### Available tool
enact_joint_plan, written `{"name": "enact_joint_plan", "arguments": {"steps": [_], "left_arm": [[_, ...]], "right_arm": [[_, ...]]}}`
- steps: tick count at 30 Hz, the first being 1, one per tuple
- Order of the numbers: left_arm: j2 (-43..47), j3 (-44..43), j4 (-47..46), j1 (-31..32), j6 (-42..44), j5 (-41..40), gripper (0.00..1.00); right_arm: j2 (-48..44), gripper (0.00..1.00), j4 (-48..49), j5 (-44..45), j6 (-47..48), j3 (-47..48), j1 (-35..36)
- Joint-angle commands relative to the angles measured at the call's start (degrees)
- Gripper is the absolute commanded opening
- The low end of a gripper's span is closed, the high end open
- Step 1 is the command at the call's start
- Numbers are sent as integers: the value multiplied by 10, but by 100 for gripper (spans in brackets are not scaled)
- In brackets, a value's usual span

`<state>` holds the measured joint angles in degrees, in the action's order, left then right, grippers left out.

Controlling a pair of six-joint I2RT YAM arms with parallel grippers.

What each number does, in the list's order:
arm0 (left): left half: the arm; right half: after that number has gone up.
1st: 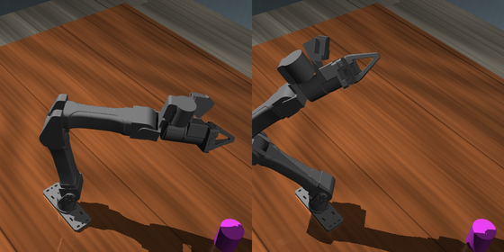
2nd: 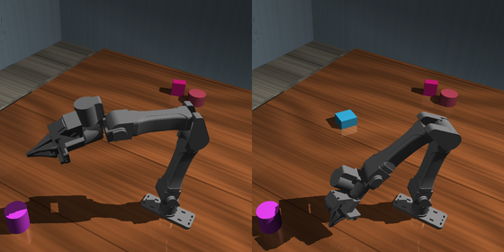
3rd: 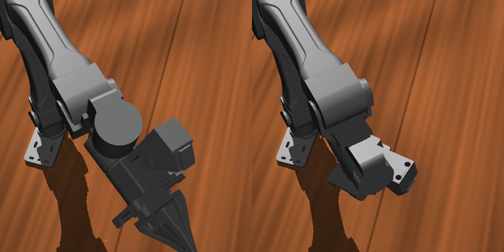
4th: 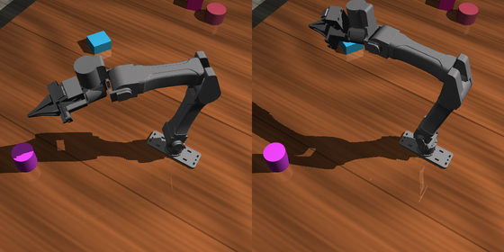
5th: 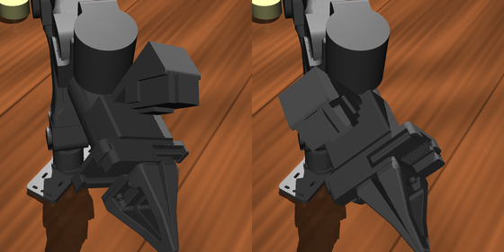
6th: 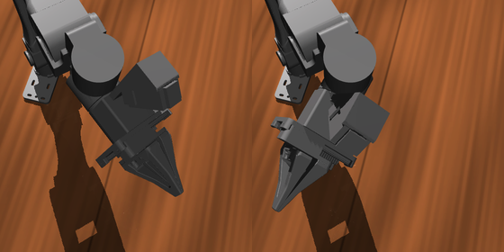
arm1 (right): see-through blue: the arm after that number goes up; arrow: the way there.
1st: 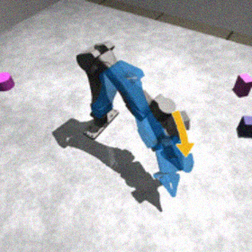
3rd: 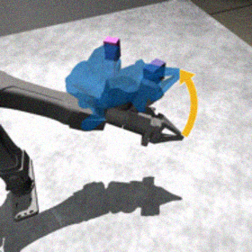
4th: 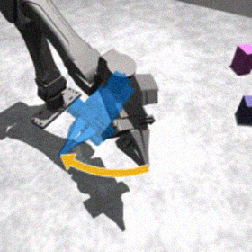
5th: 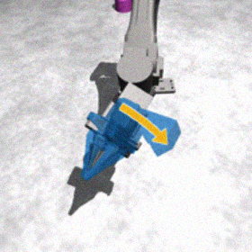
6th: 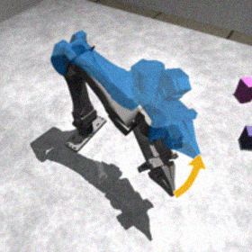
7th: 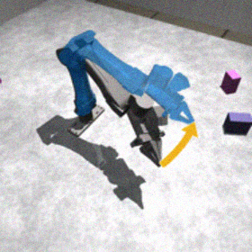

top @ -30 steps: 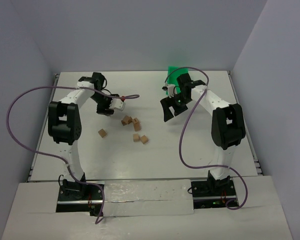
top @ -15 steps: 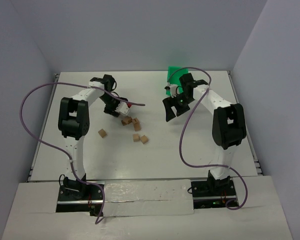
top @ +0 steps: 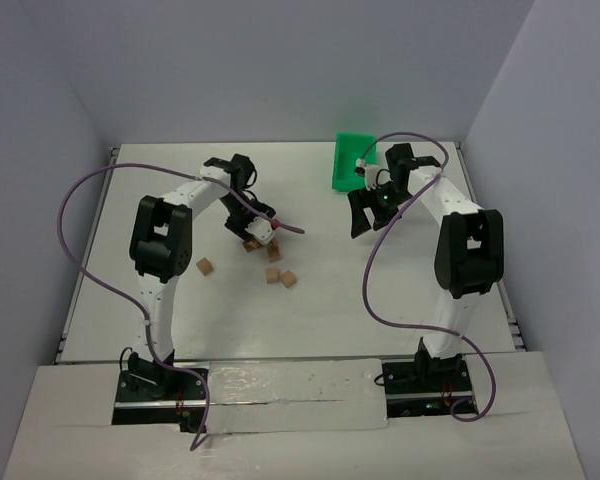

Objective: Build the wood block tower

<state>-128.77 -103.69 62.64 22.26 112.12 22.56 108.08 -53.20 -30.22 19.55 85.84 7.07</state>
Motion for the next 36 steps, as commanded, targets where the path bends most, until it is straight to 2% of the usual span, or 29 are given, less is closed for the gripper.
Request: {"name": "enact_joint_plan", "arguments": {"steps": [1,10,18,22,25,31,36], "left_arm": [[-5,78,31,37,90,-10,0],[62,160,13,95,114,6,0],[96,191,14,145,99,38,0],[109,204,2,176,42,56,0],[120,208,-14,206,-51,63,0],[118,172,5,198,-183,69,0],[140,158,20,157,-258,92,0]], "right_arm": [[-32,93,-18,-17,13,1,-7],[-32,93,-19,-20,14,0,-10],[-34,92,-18,-23,14,-5,-10],[-36,92,-18,-23,14,-5,-9],[-37,92,-18,-27,13,-3,-10],[-40,92,-18,-36,9,-1,-8],[-47,92,-18,-40,4,-1,-8]]}}
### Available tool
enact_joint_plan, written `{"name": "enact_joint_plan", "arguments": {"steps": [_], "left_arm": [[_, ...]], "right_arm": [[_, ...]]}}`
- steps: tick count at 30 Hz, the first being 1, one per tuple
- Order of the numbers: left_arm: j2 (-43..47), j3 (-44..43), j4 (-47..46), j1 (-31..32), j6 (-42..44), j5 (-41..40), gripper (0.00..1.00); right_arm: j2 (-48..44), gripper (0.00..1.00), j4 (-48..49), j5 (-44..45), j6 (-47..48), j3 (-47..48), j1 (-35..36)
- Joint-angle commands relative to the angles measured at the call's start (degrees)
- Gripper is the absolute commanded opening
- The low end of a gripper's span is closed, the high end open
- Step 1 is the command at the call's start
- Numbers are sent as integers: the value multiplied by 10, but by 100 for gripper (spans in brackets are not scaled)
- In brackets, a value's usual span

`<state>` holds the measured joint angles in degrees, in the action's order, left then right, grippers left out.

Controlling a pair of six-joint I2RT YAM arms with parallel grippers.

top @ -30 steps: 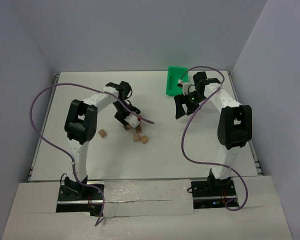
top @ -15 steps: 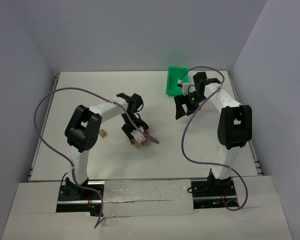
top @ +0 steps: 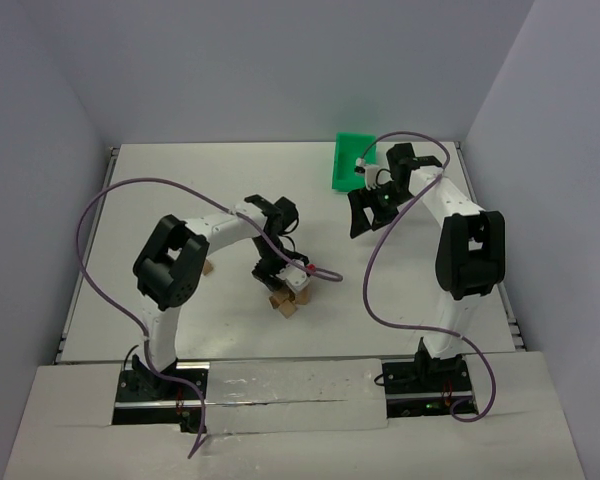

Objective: Build the wood block tower

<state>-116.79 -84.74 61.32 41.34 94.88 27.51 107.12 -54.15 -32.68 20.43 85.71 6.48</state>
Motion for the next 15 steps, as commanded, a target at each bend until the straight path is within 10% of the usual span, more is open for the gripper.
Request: {"name": "enact_joint_plan", "arguments": {"steps": [1,15], "left_arm": [[30,-34,36,-48,-99,49,0],[52,-47,-175,-126,-482,20,0]], "right_arm": [[-38,92,-8,-16,-5,0,-1],[-14,92,1,-21,-28,34,34]]}}
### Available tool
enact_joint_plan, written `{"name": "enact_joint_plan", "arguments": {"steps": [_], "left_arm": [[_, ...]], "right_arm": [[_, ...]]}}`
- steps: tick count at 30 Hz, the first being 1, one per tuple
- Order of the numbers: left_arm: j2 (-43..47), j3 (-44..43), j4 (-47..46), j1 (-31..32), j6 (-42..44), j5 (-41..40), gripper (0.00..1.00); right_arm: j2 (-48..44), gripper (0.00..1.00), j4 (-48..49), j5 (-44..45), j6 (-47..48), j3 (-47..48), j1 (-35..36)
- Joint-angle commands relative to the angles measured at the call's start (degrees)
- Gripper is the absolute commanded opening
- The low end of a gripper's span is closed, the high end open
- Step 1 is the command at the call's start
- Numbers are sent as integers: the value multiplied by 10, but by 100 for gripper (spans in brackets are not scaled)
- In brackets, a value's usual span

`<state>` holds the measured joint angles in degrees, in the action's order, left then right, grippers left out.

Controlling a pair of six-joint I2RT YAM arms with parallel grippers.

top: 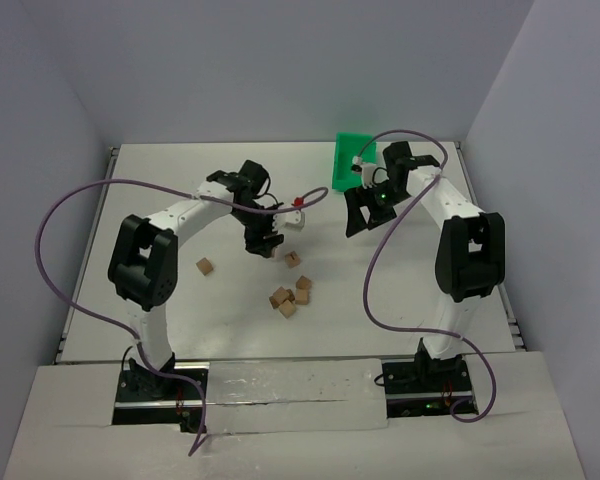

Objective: Build the wood block tower

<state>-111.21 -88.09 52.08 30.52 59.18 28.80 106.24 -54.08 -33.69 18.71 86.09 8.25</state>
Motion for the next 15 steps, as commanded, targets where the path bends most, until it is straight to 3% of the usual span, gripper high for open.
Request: {"name": "enact_joint_plan", "arguments": {"steps": [1,15], "left_arm": [[-9,-10,-96,-17,-134,2,0],[-94,-11,-100,-4,-114,-81,3]], "right_arm": [[-4,92,0,-9,-12,32,18],[3,92,17,3,-29,30,52]]}}
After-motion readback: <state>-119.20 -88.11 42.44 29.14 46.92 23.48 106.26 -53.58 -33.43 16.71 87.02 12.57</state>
